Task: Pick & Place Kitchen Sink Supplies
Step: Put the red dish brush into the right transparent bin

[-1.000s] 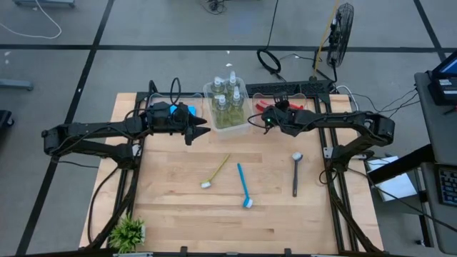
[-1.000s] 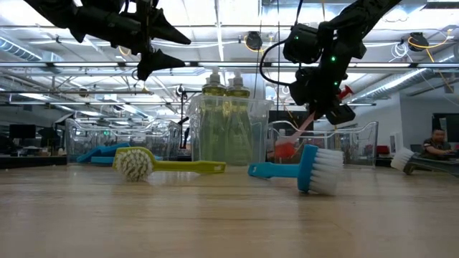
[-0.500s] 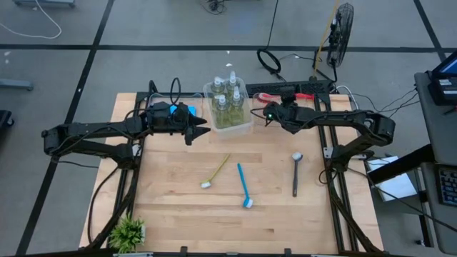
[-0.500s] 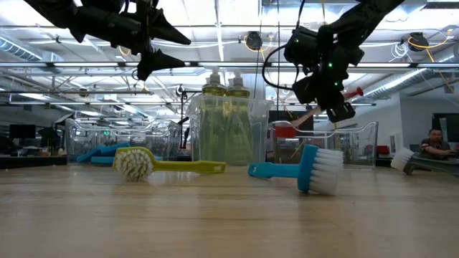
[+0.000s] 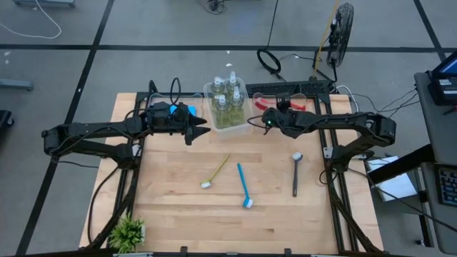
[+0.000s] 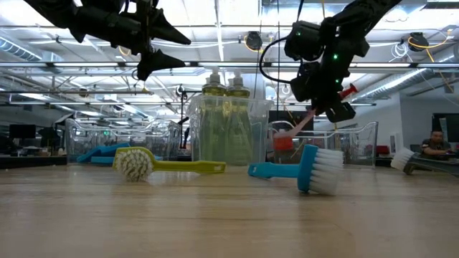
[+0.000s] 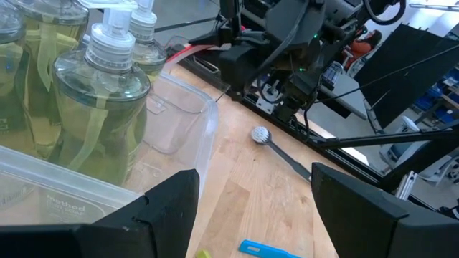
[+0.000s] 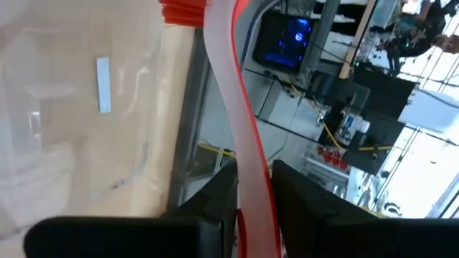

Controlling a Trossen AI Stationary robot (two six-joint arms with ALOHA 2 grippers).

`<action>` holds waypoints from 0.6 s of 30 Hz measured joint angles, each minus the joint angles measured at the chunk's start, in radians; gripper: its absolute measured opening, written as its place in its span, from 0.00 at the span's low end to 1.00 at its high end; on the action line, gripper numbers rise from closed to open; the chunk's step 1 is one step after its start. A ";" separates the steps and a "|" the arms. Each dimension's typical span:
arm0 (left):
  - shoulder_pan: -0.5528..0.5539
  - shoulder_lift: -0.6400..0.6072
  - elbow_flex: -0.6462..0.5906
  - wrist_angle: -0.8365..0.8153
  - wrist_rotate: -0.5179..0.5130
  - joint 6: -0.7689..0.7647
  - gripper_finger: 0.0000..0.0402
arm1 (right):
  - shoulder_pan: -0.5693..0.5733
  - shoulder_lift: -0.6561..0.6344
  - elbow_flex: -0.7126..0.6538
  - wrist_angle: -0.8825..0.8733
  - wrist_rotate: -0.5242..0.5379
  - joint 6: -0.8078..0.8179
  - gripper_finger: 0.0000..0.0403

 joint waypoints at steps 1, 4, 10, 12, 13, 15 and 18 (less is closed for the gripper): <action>0.000 0.000 0.000 0.000 0.000 0.000 0.67 | 0.000 0.000 0.000 -0.003 0.000 0.014 0.19; 0.000 0.000 0.000 0.000 0.000 0.000 0.67 | 0.000 0.000 0.000 0.011 0.001 0.120 0.19; 0.000 0.000 0.000 0.000 0.000 0.000 0.67 | -0.008 0.000 0.000 0.020 0.000 0.275 0.19; 0.000 0.000 0.000 0.000 0.000 0.000 0.67 | -0.008 0.000 0.000 0.019 0.000 0.269 0.19; 0.000 0.000 0.000 0.000 0.000 0.000 0.67 | -0.008 0.000 0.000 0.019 0.000 0.258 0.19; 0.000 0.000 0.000 0.000 0.000 0.000 0.67 | -0.008 0.000 0.000 0.019 0.000 0.224 0.19; 0.000 0.000 0.000 0.000 0.000 0.000 0.67 | -0.008 0.000 0.000 0.019 -0.003 0.168 0.19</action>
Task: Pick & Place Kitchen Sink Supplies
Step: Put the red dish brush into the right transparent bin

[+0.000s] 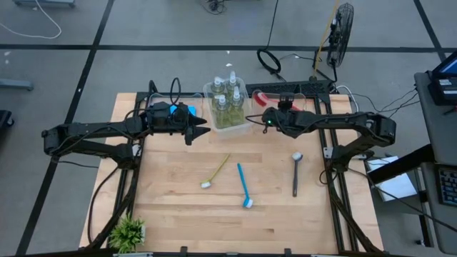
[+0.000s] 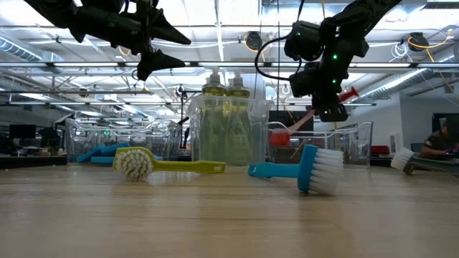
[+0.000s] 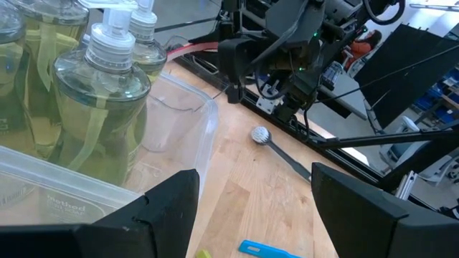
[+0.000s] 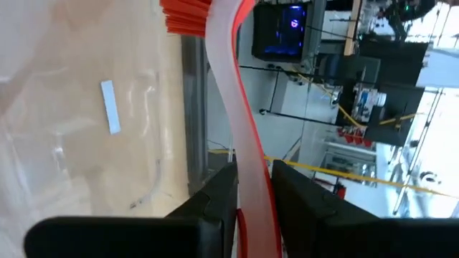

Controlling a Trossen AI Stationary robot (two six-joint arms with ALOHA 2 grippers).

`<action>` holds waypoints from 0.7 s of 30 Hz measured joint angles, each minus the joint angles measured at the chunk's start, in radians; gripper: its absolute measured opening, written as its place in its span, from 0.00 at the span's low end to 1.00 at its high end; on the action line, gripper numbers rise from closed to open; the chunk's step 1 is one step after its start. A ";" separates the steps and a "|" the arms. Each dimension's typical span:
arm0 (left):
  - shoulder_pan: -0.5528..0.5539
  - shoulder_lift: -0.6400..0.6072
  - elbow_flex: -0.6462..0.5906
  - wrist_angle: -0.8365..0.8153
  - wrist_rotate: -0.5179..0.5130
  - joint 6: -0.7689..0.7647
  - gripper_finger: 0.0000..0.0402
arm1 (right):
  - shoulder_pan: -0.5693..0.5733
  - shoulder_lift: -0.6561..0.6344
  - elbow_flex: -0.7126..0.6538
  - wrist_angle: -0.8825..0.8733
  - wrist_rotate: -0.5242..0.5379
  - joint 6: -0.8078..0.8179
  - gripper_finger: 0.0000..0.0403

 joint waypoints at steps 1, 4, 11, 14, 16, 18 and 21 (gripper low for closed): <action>0.000 0.000 0.000 0.000 0.000 0.000 0.67 | 0.002 0.000 0.000 0.000 -0.005 -0.014 0.19; 0.000 0.000 0.000 0.000 0.000 0.000 0.67 | 0.009 0.000 0.000 -0.005 -0.023 -0.033 0.19; 0.000 0.000 0.000 0.000 0.000 0.000 0.67 | 0.021 0.000 0.000 -0.031 -0.068 -0.021 0.19; 0.000 0.000 0.000 0.000 0.000 0.000 0.67 | 0.021 0.000 0.000 -0.031 -0.076 -0.005 0.19; 0.000 0.000 0.000 0.000 0.000 0.000 0.67 | 0.021 0.000 0.000 -0.031 -0.076 0.000 0.20; 0.000 0.000 0.000 0.000 0.000 0.000 0.67 | 0.021 0.000 0.000 -0.032 -0.077 0.026 0.23; 0.000 0.000 0.000 0.000 0.000 0.000 0.67 | 0.021 0.000 0.000 -0.037 -0.077 0.058 0.27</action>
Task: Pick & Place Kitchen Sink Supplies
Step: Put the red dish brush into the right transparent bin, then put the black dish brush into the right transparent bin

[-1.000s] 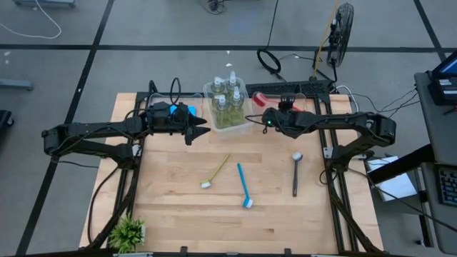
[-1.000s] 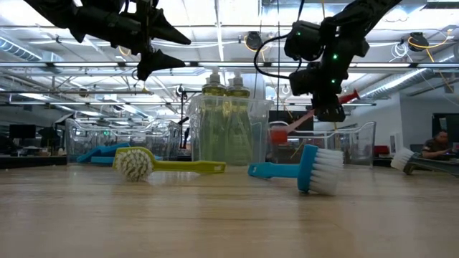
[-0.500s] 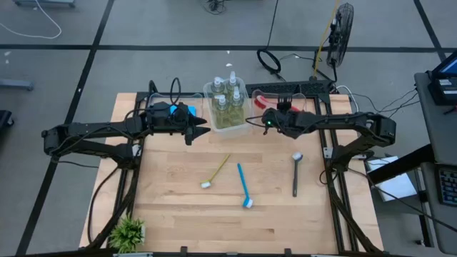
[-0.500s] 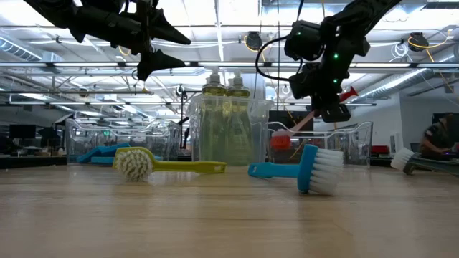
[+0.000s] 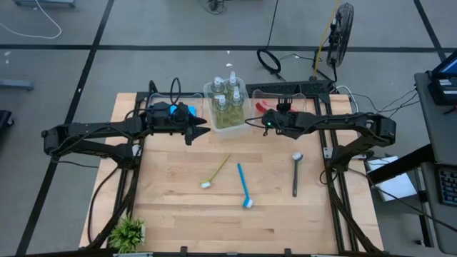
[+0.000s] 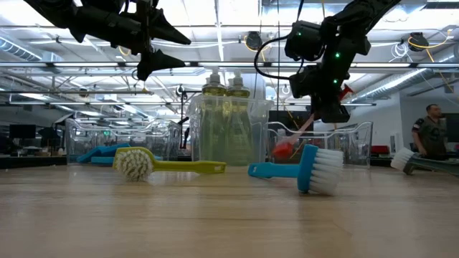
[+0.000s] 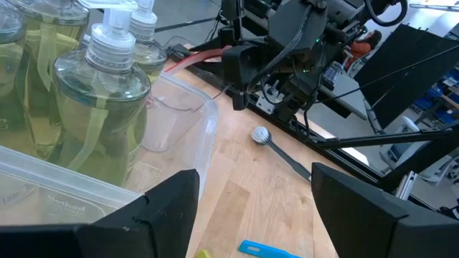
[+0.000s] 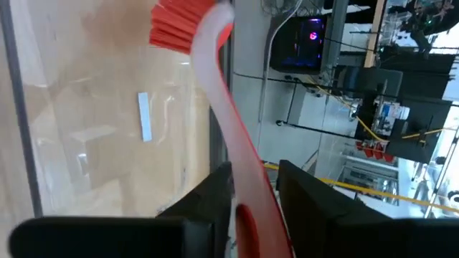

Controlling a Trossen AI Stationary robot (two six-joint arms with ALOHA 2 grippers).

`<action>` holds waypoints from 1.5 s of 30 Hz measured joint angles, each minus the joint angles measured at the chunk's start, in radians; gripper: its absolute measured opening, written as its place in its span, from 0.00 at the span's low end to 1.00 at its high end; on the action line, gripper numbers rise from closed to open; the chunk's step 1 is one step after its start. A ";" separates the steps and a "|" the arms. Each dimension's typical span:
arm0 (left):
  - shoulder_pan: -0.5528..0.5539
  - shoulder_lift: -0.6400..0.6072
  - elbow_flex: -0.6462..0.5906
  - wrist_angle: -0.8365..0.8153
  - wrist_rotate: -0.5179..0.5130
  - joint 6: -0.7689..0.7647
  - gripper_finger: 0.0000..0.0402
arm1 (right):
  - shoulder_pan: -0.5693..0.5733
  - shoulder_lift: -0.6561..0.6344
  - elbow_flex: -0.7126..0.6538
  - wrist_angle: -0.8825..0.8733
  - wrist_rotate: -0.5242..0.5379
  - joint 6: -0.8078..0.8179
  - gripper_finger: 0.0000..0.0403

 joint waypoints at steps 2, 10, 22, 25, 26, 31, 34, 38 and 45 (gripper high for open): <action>0.000 0.000 0.000 0.000 0.000 0.000 0.67 | 0.000 0.000 0.000 -0.010 -0.016 -0.003 0.31; 0.000 0.000 0.000 0.000 0.000 0.000 0.67 | 0.000 -0.042 0.000 -0.031 -0.098 -0.004 0.42; 0.000 0.000 0.000 0.000 0.000 0.000 0.67 | 0.011 -0.051 0.000 -0.010 0.039 0.024 0.43; 0.000 0.000 0.000 0.000 0.000 0.000 0.67 | 0.040 -0.064 0.000 0.009 0.100 0.023 0.40; 0.000 0.000 0.000 0.001 0.000 0.000 0.67 | 0.055 -0.068 0.000 0.016 0.122 0.024 0.39; 0.000 0.000 0.000 0.000 0.000 0.000 0.67 | 0.156 -0.140 0.000 0.029 0.168 0.030 0.34; 0.000 0.000 0.000 0.000 0.000 0.000 0.67 | 0.236 -0.182 0.000 0.075 0.267 0.023 0.31; 0.000 0.000 0.000 0.000 0.000 0.000 0.67 | 0.338 -0.224 0.000 0.160 0.435 -0.053 0.29; 0.000 0.000 0.000 0.000 0.000 0.000 0.67 | 0.453 -0.244 0.000 0.306 0.660 -0.145 0.28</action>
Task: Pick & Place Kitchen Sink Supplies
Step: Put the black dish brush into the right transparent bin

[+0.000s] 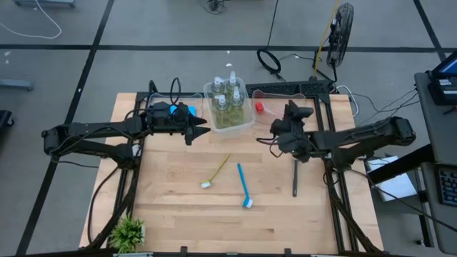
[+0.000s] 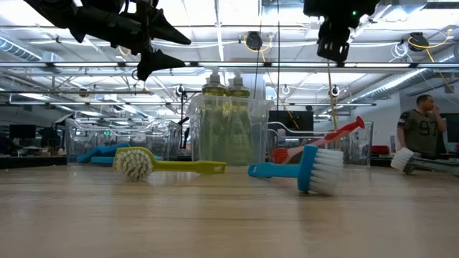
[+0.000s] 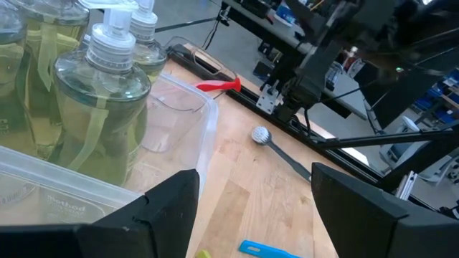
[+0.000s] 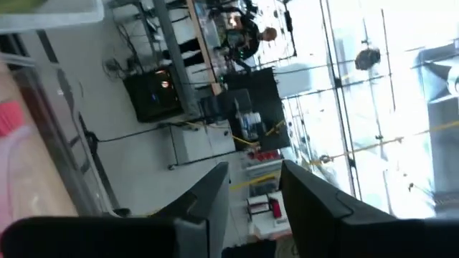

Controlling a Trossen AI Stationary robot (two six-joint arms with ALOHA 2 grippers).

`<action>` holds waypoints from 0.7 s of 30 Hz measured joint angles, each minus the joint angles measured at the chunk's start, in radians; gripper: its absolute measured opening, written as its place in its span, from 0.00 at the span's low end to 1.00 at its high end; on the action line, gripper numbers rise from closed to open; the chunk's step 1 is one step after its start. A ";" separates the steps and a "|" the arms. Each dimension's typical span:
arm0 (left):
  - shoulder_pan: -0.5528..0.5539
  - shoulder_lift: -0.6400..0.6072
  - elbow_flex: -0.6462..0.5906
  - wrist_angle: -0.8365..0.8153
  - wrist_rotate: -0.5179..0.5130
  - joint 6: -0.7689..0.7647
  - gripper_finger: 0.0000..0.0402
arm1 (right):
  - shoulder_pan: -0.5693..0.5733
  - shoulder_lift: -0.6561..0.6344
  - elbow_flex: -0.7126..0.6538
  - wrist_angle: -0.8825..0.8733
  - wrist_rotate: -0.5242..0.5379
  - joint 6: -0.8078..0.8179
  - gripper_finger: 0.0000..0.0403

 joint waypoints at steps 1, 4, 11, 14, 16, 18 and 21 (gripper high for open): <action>0.000 0.000 0.000 0.000 0.000 0.000 0.67 | 0.012 0.000 0.000 0.008 0.000 -0.008 0.28; 0.000 0.000 0.000 0.000 0.000 0.000 0.67 | 0.053 -0.001 0.000 0.007 0.000 -0.018 0.28; 0.000 0.000 0.000 0.000 0.000 0.000 0.67 | 0.127 -0.002 0.000 0.014 0.000 -0.164 0.28; 0.000 0.000 0.000 0.000 0.000 0.000 0.67 | 0.146 -0.002 0.000 0.014 0.000 -0.235 0.28; 0.000 0.000 0.000 0.000 0.000 0.000 0.67 | 0.157 -0.002 0.000 0.014 0.000 -0.234 0.28; 0.000 0.000 0.000 0.000 0.000 0.000 0.67 | 0.164 -0.002 0.000 0.014 0.000 -0.219 0.28; 0.000 0.000 0.000 0.000 0.000 0.000 0.67 | 0.172 -0.002 0.000 0.014 0.000 -0.194 0.28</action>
